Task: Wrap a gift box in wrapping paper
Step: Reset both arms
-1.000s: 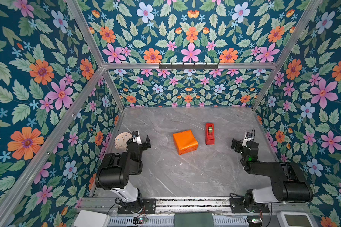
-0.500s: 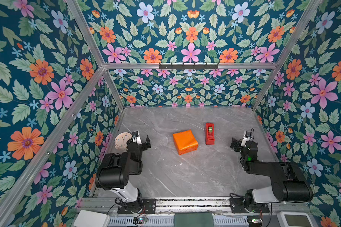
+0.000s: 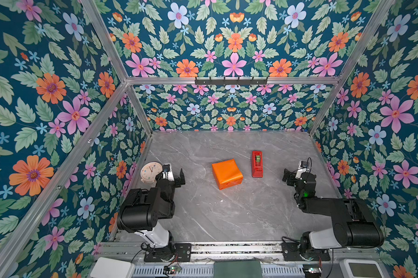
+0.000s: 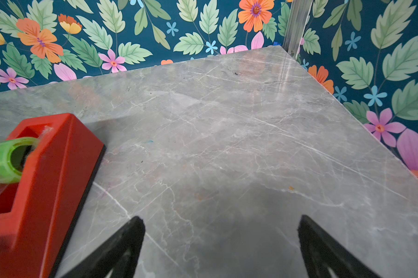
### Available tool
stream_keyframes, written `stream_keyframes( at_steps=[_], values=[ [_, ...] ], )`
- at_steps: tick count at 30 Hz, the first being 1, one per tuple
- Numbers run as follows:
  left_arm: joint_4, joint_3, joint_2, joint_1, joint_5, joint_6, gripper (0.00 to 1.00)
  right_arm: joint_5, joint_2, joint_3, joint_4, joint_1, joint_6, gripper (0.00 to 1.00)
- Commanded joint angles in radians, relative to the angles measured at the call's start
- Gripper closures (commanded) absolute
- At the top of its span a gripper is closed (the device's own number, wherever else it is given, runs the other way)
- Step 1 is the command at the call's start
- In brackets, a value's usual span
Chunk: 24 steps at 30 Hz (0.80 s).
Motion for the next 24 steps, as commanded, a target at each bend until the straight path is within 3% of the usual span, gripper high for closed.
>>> stream_keyframes(
  at_steps=[1,3,6,10,24],
  values=[
    [-0.013,0.019,-0.011,-0.005,0.115,0.061,0.00,0.003,-0.001,0.004,0.025,0.000,-0.008,0.01],
    [0.028,0.017,0.001,-0.004,-0.063,-0.021,0.00,0.003,-0.001,0.003,0.026,0.000,-0.008,0.01],
    [-0.030,0.040,-0.004,-0.004,0.141,0.066,0.00,0.003,0.000,0.004,0.027,0.000,-0.008,0.01],
    [-0.057,0.056,-0.001,-0.004,-0.058,-0.007,0.00,0.003,-0.001,0.004,0.026,0.000,-0.008,0.01],
    [-0.074,0.066,0.001,-0.020,-0.028,0.023,0.00,0.003,-0.001,0.004,0.026,0.000,-0.008,0.01]
  ],
)
